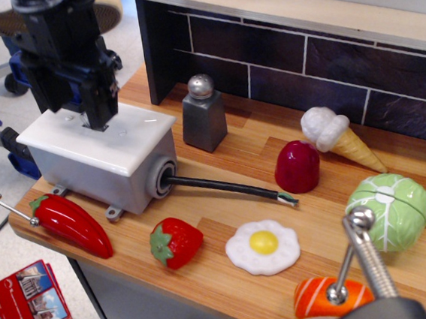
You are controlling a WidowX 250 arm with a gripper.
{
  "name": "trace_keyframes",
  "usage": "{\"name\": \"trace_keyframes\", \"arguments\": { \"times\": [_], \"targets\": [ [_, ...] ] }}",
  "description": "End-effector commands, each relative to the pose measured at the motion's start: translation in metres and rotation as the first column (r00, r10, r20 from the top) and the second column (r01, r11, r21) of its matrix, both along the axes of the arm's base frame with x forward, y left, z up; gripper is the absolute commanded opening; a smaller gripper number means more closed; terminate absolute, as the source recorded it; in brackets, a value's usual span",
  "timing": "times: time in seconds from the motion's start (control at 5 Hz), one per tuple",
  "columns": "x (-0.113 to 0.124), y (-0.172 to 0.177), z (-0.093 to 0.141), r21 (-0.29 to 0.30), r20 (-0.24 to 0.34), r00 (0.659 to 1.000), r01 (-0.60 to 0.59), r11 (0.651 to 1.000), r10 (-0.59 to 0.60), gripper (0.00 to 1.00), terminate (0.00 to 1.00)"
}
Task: Move light switch to the right
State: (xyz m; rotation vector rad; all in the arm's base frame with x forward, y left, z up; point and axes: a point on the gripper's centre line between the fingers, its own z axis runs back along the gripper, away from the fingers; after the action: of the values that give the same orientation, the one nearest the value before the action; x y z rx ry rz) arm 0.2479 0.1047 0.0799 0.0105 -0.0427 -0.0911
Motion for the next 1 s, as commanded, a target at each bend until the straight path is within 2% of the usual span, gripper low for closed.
{"name": "trace_keyframes", "arguments": {
  "times": [0.0, 0.2, 0.4, 0.8],
  "targets": [
    [-0.001, -0.007, -0.006, 0.016, 0.050, 0.998, 0.024, 1.000, -0.025, 1.00, 0.00],
    [0.002, -0.017, -0.009, 0.002, 0.060, 0.998, 0.024, 1.000, -0.024, 1.00, 0.00],
    [0.006, -0.026, -0.008, -0.022, 0.035, 0.999, 0.022, 1.000, -0.021, 1.00, 0.00],
    [0.008, -0.047, -0.002, -0.058, 0.020, 1.000, 0.015, 0.998, -0.014, 1.00, 0.00]
  ]
}}
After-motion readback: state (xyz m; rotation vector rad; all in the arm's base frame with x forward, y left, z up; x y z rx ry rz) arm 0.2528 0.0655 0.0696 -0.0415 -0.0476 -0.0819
